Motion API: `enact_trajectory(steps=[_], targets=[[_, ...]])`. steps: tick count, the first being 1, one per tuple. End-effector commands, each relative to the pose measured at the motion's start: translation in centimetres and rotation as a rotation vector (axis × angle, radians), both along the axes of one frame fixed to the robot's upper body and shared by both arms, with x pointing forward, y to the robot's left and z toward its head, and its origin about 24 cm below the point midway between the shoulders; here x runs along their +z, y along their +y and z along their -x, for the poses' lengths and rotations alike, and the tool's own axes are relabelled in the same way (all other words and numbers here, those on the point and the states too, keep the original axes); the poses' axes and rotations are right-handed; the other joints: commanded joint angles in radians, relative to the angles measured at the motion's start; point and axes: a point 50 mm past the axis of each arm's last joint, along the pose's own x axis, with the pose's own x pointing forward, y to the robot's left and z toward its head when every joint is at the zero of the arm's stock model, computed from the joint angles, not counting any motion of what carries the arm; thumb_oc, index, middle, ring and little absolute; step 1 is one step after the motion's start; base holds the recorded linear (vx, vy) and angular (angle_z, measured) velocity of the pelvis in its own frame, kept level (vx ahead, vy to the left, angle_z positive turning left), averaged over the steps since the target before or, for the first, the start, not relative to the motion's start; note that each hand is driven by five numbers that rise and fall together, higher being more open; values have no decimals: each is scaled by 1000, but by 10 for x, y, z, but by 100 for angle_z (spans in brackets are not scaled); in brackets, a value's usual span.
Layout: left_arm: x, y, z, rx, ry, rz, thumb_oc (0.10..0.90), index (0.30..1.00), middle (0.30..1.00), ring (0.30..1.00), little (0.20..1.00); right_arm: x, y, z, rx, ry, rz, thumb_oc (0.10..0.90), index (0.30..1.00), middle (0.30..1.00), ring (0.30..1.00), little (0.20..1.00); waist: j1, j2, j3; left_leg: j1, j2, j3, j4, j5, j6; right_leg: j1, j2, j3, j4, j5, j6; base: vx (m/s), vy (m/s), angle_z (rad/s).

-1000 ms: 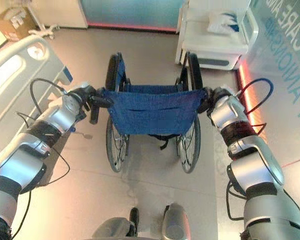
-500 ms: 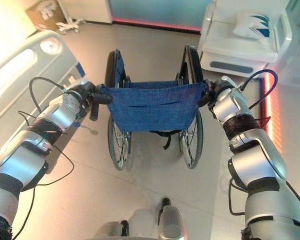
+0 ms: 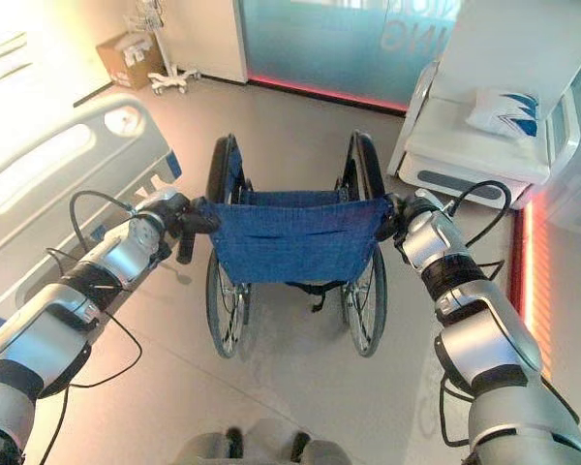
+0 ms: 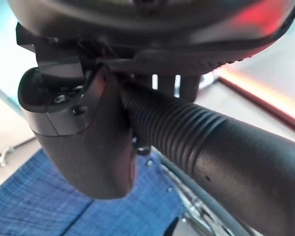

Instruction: Push the wheelchair next to the bed

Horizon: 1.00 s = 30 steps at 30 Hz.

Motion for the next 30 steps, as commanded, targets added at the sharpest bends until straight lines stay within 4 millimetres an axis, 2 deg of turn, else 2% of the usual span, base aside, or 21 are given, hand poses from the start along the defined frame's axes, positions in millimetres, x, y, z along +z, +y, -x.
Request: enact_trajectory(steps=[1, 4, 5, 7, 8, 9, 10, 11, 13, 16, 19, 21, 22, 24, 25, 26, 27, 29, 30], targets=[[19, 30, 3, 17, -99, 39, 400, 300, 300, 300, 300, -15, 13, 6, 139, 44, -4, 400, 300, 300, 300, 300, 78, 51, 96, -54, 32, -10, -134, 254, 22, 58, 15, 60, 58, 5, 45, 463, 161, -76], [14, 44, 11, 44, -73, 35, 400, 300, 300, 300, 300, -11, 10, 8, 166, 51, 4, 400, 300, 300, 300, 300, 87, 65, 89, -58, 71, 0, -162, 255, 32, 77, 17, 85, 100, -52, 39, 495, 260, -90], [14, 49, 12, 53, -71, 37, 400, 300, 300, 300, 300, -8, 8, 7, 178, 55, 5, 400, 300, 300, 300, 300, 86, 76, 87, -65, 89, 5, -119, 244, 38, 74, 14, 91, 138, -86, 32, 472, 315, -72], [15, 52, 11, 52, -61, 39, 400, 300, 300, 300, 300, -13, 4, 9, 170, 65, -3, 400, 300, 300, 300, 300, 85, 70, 81, -101, 87, 18, 11, 179, 66, 61, -6, 80, 200, -127, 24, 373, 224, -43], [15, 52, 11, 52, -61, 38, 400, 300, 300, 300, 300, -13, 4, 9, 170, 65, -3, 400, 300, 300, 300, 300, 84, 69, 80, -105, 87, 18, 16, 176, 66, 59, -7, 79, 202, -129, 25, 463, 195, -12], [12, 51, 12, 37, -29, 17, 400, 300, 300, 300, 300, -25, 2, 14, 165, 94, -31, 400, 300, 300, 300, 300, 94, 56, 83, -150, 82, 13, 155, 151, 62, 79, -35, 67, 240, -141, 34, 528, 232, -2], [10, 52, 14, 40, -19, 4, 400, 300, 300, 300, 300, -32, 0, 17, 162, 96, -35, 400, 300, 300, 300, 300, 95, 50, 80, -125, 71, 15, 159, 111, 83, 79, -56, 59, 269, -144, 53, 668, 315, 1], [8, 54, 14, 49, -8, -9, 400, 300, 300, 300, 300, -38, 2, 19, 170, 100, -48, 400, 300, 300, 300, 300, 102, 41, 74, -100, 49, 10, 147, 87, 99, 81, -75, 51, 293, -131, 75, 448, 263, 0], [12, 58, 14, 62, -6, -40, 400, 300, 300, 300, 300, -43, 9, 19, 180, 85, -51, 400, 300, 300, 300, 300, 119, 24, 64, -72, 13, 17, 124, 73, 120, 101, -114, 29, 330, -65, 114, 343, 241, -20], [14, 63, 16, 82, -11, -61, 400, 300, 300, 300, 300, -45, 13, 19, 196, 62, -50, 400, 300, 300, 300, 300, 145, 11, 37, -43, -36, 36, 71, 66, 149, 127, -142, 10, 376, 30, 125, 334, 244, -31], [11, 64, 18, 88, -5, -67, 400, 300, 300, 300, 300, -48, 13, 21, 202, 66, -36, 400, 300, 300, 300, 300, 142, 10, 14, 3, -71, 20, 38, 49, 170, 68, -134, 25, 431, 88, 121, 349, 159, -35], [8, 64, 18, 85, -3, -68, 400, 300, 300, 300, 300, -51, 12, 21, 202, 71, -33, 400, 300, 300, 300, 300, 132, 8, 12, 17, -83, 11, 39, 41, 175, 42, -120, 27, 400, 75, 114, 373, 50, 1], [4, 63, 19, 82, -3, -70, 400, 300, 300, 300, 300, -51, 11, 22, 198, 73, -32, 400, 300, 300, 300, 300, 119, 6, 16, 43, -92, -1, 45, 31, 169, 0, -111, 22, 312, 53, 104, 274, -28, 9], [2, 62, 20, 82, -7, -71, 400, 300, 300, 300, 300, -49, 11, 20, 200, 70, -33, 400, 300, 300, 300, 300, 103, 17, 24, 75, -84, -14, 38, 25, 160, -70, -110, 21, 251, 69, 98, 392, -97, -14], [3, 62, 20, 83, -20, -75, 400, 300, 300, 300, 300, -43, 14, 17, 207, 60, -35, 400, 300, 300, 300, 300, 72, 18, 45, 136, -89, -34, 24, 2, 156, -168, -128, 31, 183, 147, 108, 487, -178, -29], [5, 64, 20, 84, -32, -76, 400, 300, 300, 300, 300, -39, 16, 15, 212, 53, -36, 400, 300, 300, 300, 300, 54, 17, 59, 164, -96, -47, 15, -16, 158, -222, -137, 45, 161, 195, 117, 564, -237, -8], [10, 65, 19, 77, -48, -78, 400, 300, 300, 300, 300, -34, 16, 14, 213, 45, -36, 400, 300, 300, 300, 300, 30, 4, 74, 198, -116, -63, 9, -49, 164, -298, -155, 65, 104, 269, 135, 453, -180, 31], [16, 67, 18, 74, -64, -79, 400, 300, 300, 300, 300, -29, 17, 13, 219, 45, -39, 400, 300, 300, 300, 300, 14, 5, 85, 216, -120, -79, 10, -74, 170, -322, -156, 70, 69, 298, 147, 453, -188, 66], [24, 67, 15, 69, -78, -75, 400, 300, 300, 300, 300, -21, 18, 10, 219, 34, -40, 400, 300, 300, 300, 300, -6, 1, 98, 233, -129, -101, 26, -103, 179, -361, -148, 74, 1, 307, 154, 414, -194, 69]])
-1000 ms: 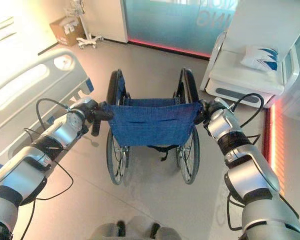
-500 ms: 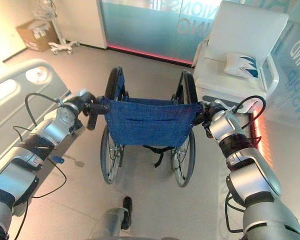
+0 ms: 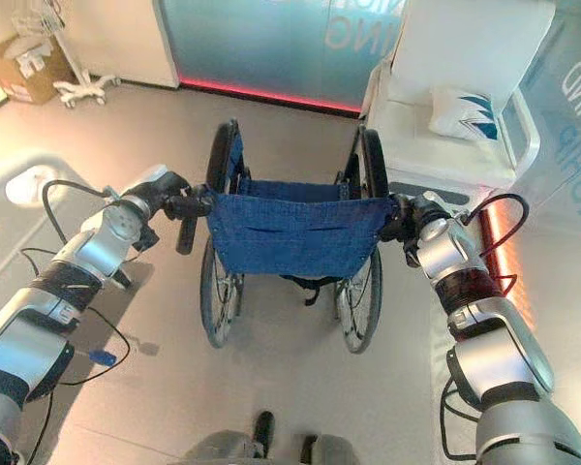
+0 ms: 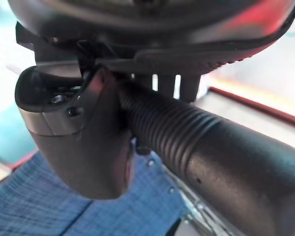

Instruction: Push the wheelchair next to the bed

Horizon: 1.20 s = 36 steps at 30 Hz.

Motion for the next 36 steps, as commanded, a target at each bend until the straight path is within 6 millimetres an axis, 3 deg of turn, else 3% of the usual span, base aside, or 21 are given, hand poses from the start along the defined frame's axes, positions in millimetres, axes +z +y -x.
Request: enact_trajectory(steps=[1, 2, 4, 6, 8, 9, 12, 13, 15, 18, 21, 24, 25, 28, 30, 32, 33, 35, 36], targets=[[-3, 50, 12, 125, 24, -127, 400, 300, 300, 300, 300, -21, 32, -2, 197, 83, 10, 400, 300, 300, 300, 300, 7, -53, 74, -15, -12, 168, 134, -154, -56, -76, -97, 26, -133, 301, 42, 458, -270, 94], [11, 51, 7, 128, -13, -133, 400, 300, 300, 300, 300, -2, 35, -9, 207, 59, 14, 400, 300, 300, 300, 300, -9, -71, 91, -44, -17, 170, 214, -208, -48, -112, -100, 43, -106, 308, 36, 270, -217, 73], [18, 47, 1, 120, -37, -102, 400, 300, 300, 300, 300, 3, 32, -12, 190, 70, -2, 400, 300, 300, 300, 300, -29, -85, 79, -73, -7, 169, 304, -263, -46, -115, -89, 77, -55, 278, 30, 439, -348, 77], [15, 42, 0, 105, -27, -92, 400, 300, 300, 300, 300, -2, 30, -10, 181, 102, -12, 400, 300, 300, 300, 300, -44, -82, 66, -34, 61, 193, 326, -287, -71, -120, -100, 58, 50, 236, 30, 503, -290, 95], [9, 39, 0, 97, -16, -91, 400, 300, 300, 300, 300, -8, 25, -7, 179, 119, -16, 400, 300, 300, 300, 300, -63, -84, 54, 21, 128, 220, 317, -288, -104, -104, -101, 39, 63, 220, 16, 480, -253, 93], [8, 36, -1, 91, -15, -98, 400, 300, 300, 300, 300, -9, 23, -5, 181, 121, -14, 400, 300, 300, 300, 300, -75, -79, 41, 50, 171, 218, 313, -248, -128, -87, -83, 37, 67, 200, -2, 400, -229, 87], [7, 34, -1, 98, -6, -104, 400, 300, 300, 300, 300, -10, 25, -6, 192, 108, 1, 400, 300, 300, 300, 300, -80, -71, 16, 81, 197, 205, 326, -168, -159, -67, -63, 18, 45, 180, -21, 352, -223, 44], [6, 37, 0, 107, -1, -98, 400, 300, 300, 300, 300, -8, 26, -6, 201, 103, 14, 400, 300, 300, 300, 300, -80, -63, 1, 104, 211, 193, 334, -105, -179, -46, -48, 1, 24, 162, -38, 329, -162, -4], [-2, 38, 2, 112, 20, -92, 400, 300, 300, 300, 300, -9, 25, -6, 210, 100, 40, 400, 300, 300, 300, 300, -69, -59, -8, 62, 203, 173, 401, -10, -192, -4, -28, -12, 2, 138, -64, 386, -168, 11], [-19, 36, 7, 89, 84, -109, 400, 300, 300, 300, 300, -12, 24, -3, 232, 95, 98, 400, 300, 300, 300, 300, -24, -76, 23, -118, 154, 181, 545, 9, -171, 122, -15, -8, -35, 115, -83, 464, -164, -6], [-31, 36, 12, 55, 179, -128, 400, 300, 300, 300, 300, -3, 26, -6, 262, 80, 203, 400, 300, 300, 300, 300, 21, -61, 60, -209, 110, 241, 389, 22, -161, 216, 3, -14, -52, 94, -69, 485, -16, -9], [-32, 31, 11, -15, 280, -143, 400, 300, 300, 300, 300, 18, 28, -13, 262, 55, 317, 400, 300, 300, 300, 300, 87, -9, 96, -351, 102, 299, 185, 176, -196, 299, 58, -9, -39, 43, -76, 545, 49, -15], [-31, 30, 11, -33, 304, -158, 400, 300, 300, 300, 300, 25, 27, -16, 264, 53, 334, 400, 300, 300, 300, 300, 101, 0, 97, -362, 102, 307, 148, 191, -198, 308, 63, -10, -30, 28, -76, 474, 85, -33], [-29, 35, 14, -62, 371, -230, 400, 300, 300, 300, 300, 37, 21, -21, 272, 58, 371, 400, 300, 300, 300, 300, 125, 10, 79, -324, 83, 308, 147, 117, -155, 288, 52, -23, 23, -17, -74, 340, 111, -78], [-28, 39, 16, -93, 433, -277, 400, 300, 300, 300, 300, 40, 13, -21, 260, 76, 371, 400, 300, 300, 300, 300, 151, -5, 68, -326, 74, 304, 233, 35, -120, 312, 20, -46, 65, -65, -73, 413, 67, -71], [-35, 40, 18, -111, 487, -326, 400, 300, 300, 300, 300, 38, 11, -22, 255, 89, 352, 400, 300, 300, 300, 300, 178, -10, 46, -294, 72, 298, 233, -1, -97, 324, 5, -76, 104, -91, -62, 415, 64, -7], [-36, 40, 18, -113, 496, -333, 400, 300, 300, 300, 300, 38, 11, -22, 255, 89, 351, 400, 300, 300, 300, 300, 180, -12, 44, -290, 71, 297, 232, -4, -95, 324, 2, -79, 110, -95, -60, 429, 75, 22], [-44, 42, 22, -128, 560, -391, 400, 300, 300, 300, 300, 37, 13, -23, 253, 84, 346, 400, 300, 300, 300, 300, 217, -40, 16, -278, 41, 285, 209, -13, -65, 358, -25, -86, 180, -45, -15, 396, 60, 28], [-45, 41, 22, -129, 570, -396, 400, 300, 300, 300, 300, 37, 13, -23, 253, 82, 348, 400, 300, 300, 300, 300, 222, -43, 11, -278, 35, 281, 202, -13, -59, 360, -28, -82, 205, -23, -10, 257, 42, 13]])
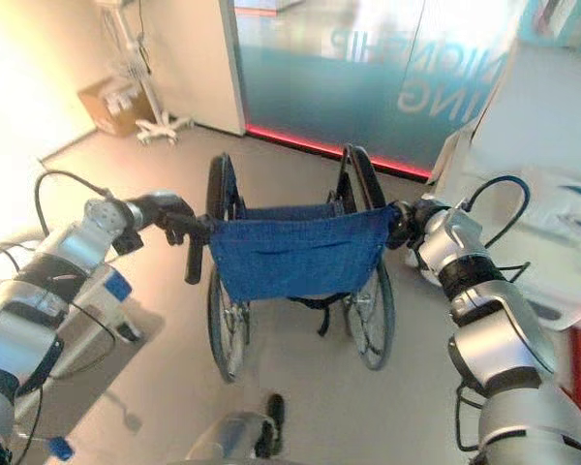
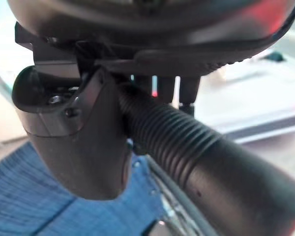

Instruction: Push the wheelchair next to the bed

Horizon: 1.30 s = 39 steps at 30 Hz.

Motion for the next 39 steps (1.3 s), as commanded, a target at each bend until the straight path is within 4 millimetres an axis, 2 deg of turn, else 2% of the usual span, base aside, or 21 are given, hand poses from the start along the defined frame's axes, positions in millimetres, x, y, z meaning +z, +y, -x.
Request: enact_trajectory(steps=[1, 3, 5, 6, 7, 9, 11, 13, 14, 17, 21, 22, 24, 25, 28, 31, 33, 34, 36, 37, 39], targets=[[-62, 31, 27, -30, 298, -388, 400, 300, 300, 300, 300, 37, 22, -14, 240, -88, 191, 400, 300, 300, 300, 300, 114, 24, 54, -12, 34, 3, 6, -54, -66, -90, -64, 40, 175, 229, 35, 289, 49, 4], [-75, 24, 29, -54, 328, -381, 400, 300, 300, 300, 300, 32, 16, -11, 218, -77, 180, 400, 300, 300, 300, 300, 108, 10, 37, 3, 11, -11, -11, -59, -46, -115, -54, 71, 255, 307, 53, 433, 30, 14], [-83, 18, 31, -52, 329, -368, 400, 300, 300, 300, 300, 27, 15, -10, 210, -73, 174, 400, 300, 300, 300, 300, 99, 4, 36, 29, 11, -11, -10, -71, -49, -155, -87, 62, 227, 359, 57, 350, -83, 31], [-85, 14, 30, -45, 316, -361, 400, 300, 300, 300, 300, 28, 20, -12, 209, -81, 167, 400, 300, 300, 300, 300, 79, 14, 57, 71, 31, -19, -7, -92, -58, -233, -126, 55, 205, 367, 55, 265, -214, 11], [-84, 12, 28, -40, 298, -352, 400, 300, 300, 300, 300, 30, 23, -14, 209, -95, 163, 400, 300, 300, 300, 300, 61, 22, 79, 115, 42, -36, -14, -110, -64, -309, -160, 57, 171, 399, 51, 245, -260, -18], [-76, 8, 23, -35, 255, -348, 400, 300, 300, 300, 300, 36, 27, -16, 208, -121, 156, 400, 300, 300, 300, 300, 29, 18, 118, 163, 30, -77, -17, -151, -69, -417, -206, 79, 57, 479, 65, 270, -319, -22], [-67, 5, 19, -38, 227, -344, 400, 300, 300, 300, 300, 44, 26, -16, 205, -147, 159, 400, 300, 300, 300, 300, -7, 1, 138, 184, 0, -149, 3, -196, -69, -480, -209, 140, -130, 527, 91, 360, -349, 19], [-64, -1, 17, -47, 215, -331, 400, 300, 300, 300, 300, 55, 19, -14, 185, -161, 169, 400, 300, 300, 300, 300, -38, -4, 138, 194, -19, -223, 41, -241, -64, -491, -196, 228, -240, 535, 105, 436, -305, 88], [-65, -1, 18, -47, 214, -329, 400, 300, 300, 300, 300, 56, 19, -14, 184, -161, 169, 400, 300, 300, 300, 300, -40, -1, 138, 195, -16, -226, 48, -249, -65, -487, -194, 226, -242, 536, 105, 520, -393, 135], [-75, 1, 21, -31, 215, -307, 400, 300, 300, 300, 300, 66, 19, -12, 185, -145, 166, 400, 300, 300, 300, 300, -50, -26, 122, 186, 10, -236, 104, -290, -80, -486, -182, 239, -151, 513, 109, 460, -415, 120], [-81, 0, 23, -12, 222, -274, 400, 300, 300, 300, 300, 76, 28, -14, 212, -128, 178, 400, 300, 300, 300, 300, -61, -25, 115, 227, 112, -198, 96, -264, -120, -497, -163, 175, -6, 442, 89, 356, -325, 82], [-81, -7, 21, -19, 206, -262, 400, 300, 300, 300, 300, 78, 26, -14, 211, -124, 183, 400, 300, 300, 300, 300, -80, -26, 106, 261, 170, -165, 56, -233, -144, -481, -153, 144, -7, 420, 72, 305, -351, 86], [-79, -12, 19, -19, 179, -252, 400, 300, 300, 300, 300, 79, 24, -13, 211, -121, 186, 400, 300, 300, 300, 300, -90, -29, 102, 257, 198, -149, 46, -202, -155, -466, -144, 127, -15, 411, 61, 254, -353, 90], [-74, -19, 15, -23, 133, -238, 400, 300, 300, 300, 300, 79, 22, -13, 205, -123, 188, 400, 300, 300, 300, 300, -101, -33, 100, 269, 234, -120, 37, -161, -170, -446, -139, 91, -29, 403, 49, 178, -286, 73], [-69, -25, 11, -26, 85, -225, 400, 300, 300, 300, 300, 74, 20, -12, 189, -120, 174, 400, 300, 300, 300, 300, -124, -35, 90, 303, 268, -74, 39, -98, -189, -423, -130, 43, -50, 390, 24, 223, -310, 65], [-73, -31, 10, -34, 66, -223, 400, 300, 300, 300, 300, 65, 20, -12, 175, -99, 154, 400, 300, 300, 300, 300, -126, -37, 87, 293, 253, -64, 80, -66, -192, -383, -108, 20, -65, 372, 0, 281, -249, 49], [-76, -34, 11, -31, 63, -214, 400, 300, 300, 300, 300, 56, 22, -12, 177, -79, 150, 400, 300, 300, 300, 300, -109, -38, 95, 261, 207, -69, 82, -75, -183, -336, -93, 12, -79, 361, -4, 333, -164, 22], [-78, -37, 11, -29, 57, -208, 400, 300, 300, 300, 300, 53, 26, -13, 184, -78, 152, 400, 300, 300, 300, 300, -91, -33, 105, 232, 165, -68, 58, -86, -177, -297, -78, 20, -94, 355, 0, 341, -96, 2], [-81, -38, 12, -20, 54, -192, 400, 300, 300, 300, 300, 49, 31, -15, 194, -77, 156, 400, 300, 300, 300, 300, -62, -23, 120, 177, 125, -45, 22, -76, -178, -233, -57, 28, -120, 337, 2, 382, -70, -10], [-81, -39, 12, -16, 58, -186, 400, 300, 300, 300, 300, 47, 36, -15, 207, -78, 156, 400, 300, 300, 300, 300, -42, -15, 128, 128, 104, -31, -6, -57, -181, -195, -45, 30, -139, 327, 2, 412, -36, -15], [-80, -37, 13, -8, 67, -183, 400, 300, 300, 300, 300, 44, 44, -16, 228, -81, 164, 400, 300, 300, 300, 300, -6, 7, 140, 36, 93, 0, -65, 35, -194, -139, -15, 35, -165, 312, -4, 452, 4, -35]])
